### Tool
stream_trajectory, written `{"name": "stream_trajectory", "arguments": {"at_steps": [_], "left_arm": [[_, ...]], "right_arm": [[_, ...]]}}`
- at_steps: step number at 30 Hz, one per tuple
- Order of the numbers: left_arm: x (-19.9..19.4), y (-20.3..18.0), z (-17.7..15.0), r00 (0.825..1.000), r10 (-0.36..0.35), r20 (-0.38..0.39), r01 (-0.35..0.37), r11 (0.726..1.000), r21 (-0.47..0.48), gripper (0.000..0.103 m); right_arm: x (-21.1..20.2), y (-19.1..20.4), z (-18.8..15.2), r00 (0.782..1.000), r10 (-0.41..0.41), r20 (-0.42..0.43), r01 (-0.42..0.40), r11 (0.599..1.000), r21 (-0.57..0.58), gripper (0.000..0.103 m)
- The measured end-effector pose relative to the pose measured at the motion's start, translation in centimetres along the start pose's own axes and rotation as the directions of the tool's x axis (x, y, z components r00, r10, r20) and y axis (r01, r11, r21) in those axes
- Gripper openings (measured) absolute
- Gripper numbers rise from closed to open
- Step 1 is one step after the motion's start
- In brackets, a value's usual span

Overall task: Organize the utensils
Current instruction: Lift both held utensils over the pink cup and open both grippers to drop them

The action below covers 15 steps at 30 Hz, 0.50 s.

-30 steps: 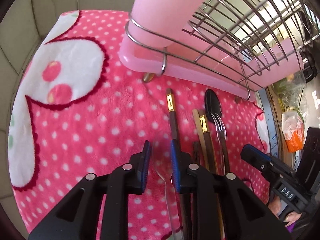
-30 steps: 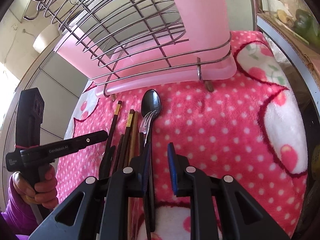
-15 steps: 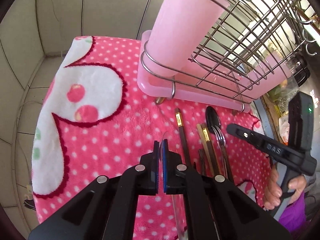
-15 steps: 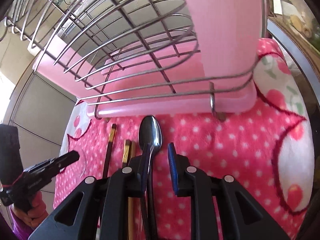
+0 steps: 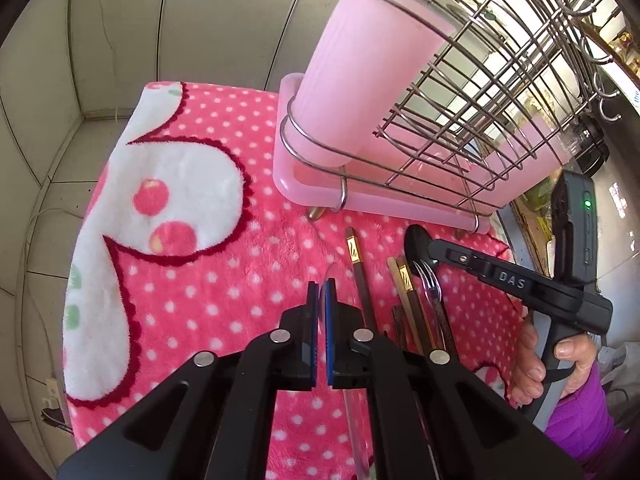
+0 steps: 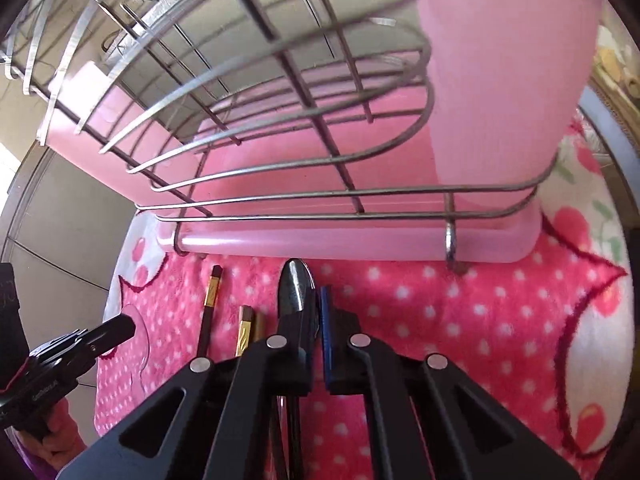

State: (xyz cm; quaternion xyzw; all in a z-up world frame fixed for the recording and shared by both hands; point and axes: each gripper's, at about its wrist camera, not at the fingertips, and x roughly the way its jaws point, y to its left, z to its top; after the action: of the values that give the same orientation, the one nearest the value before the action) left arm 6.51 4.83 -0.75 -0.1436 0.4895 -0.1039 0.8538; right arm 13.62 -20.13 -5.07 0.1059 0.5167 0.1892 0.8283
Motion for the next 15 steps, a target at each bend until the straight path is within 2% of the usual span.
{"name": "stream_trajectory", "arguments": {"at_steps": [4, 8, 11, 12, 15], "left_arm": [[-0.6, -0.4, 0.0, 1.0, 0.0, 0.017, 0.0, 1.0, 0.004, 0.002], [-1.2, -0.8, -0.1, 0.999, 0.008, 0.038, -0.009, 1.0, 0.022, 0.002], [-1.9, -1.0, 0.0, 0.998, 0.001, 0.059, -0.003, 1.0, 0.026, 0.002], [-2.1, -1.1, 0.0, 0.998, -0.001, 0.067, -0.001, 1.0, 0.028, 0.002], [-3.0, -1.4, 0.1, 0.995, -0.008, 0.099, 0.004, 0.999, 0.037, 0.002]], "right_arm": [[-2.0, 0.7, -0.8, 0.998, -0.033, 0.049, 0.034, 0.999, -0.005, 0.001], [-4.7, 1.1, -1.9, 0.985, -0.129, 0.112, 0.132, 0.991, -0.021, 0.001], [-6.9, 0.6, -2.4, 0.975, -0.147, 0.164, 0.151, 0.988, -0.011, 0.001], [-7.5, 0.5, -2.6, 0.97, -0.157, 0.185, 0.161, 0.987, -0.009, 0.001], [-10.4, 0.7, -3.2, 0.932, -0.194, 0.308, 0.208, 0.978, -0.014, 0.001]]}}
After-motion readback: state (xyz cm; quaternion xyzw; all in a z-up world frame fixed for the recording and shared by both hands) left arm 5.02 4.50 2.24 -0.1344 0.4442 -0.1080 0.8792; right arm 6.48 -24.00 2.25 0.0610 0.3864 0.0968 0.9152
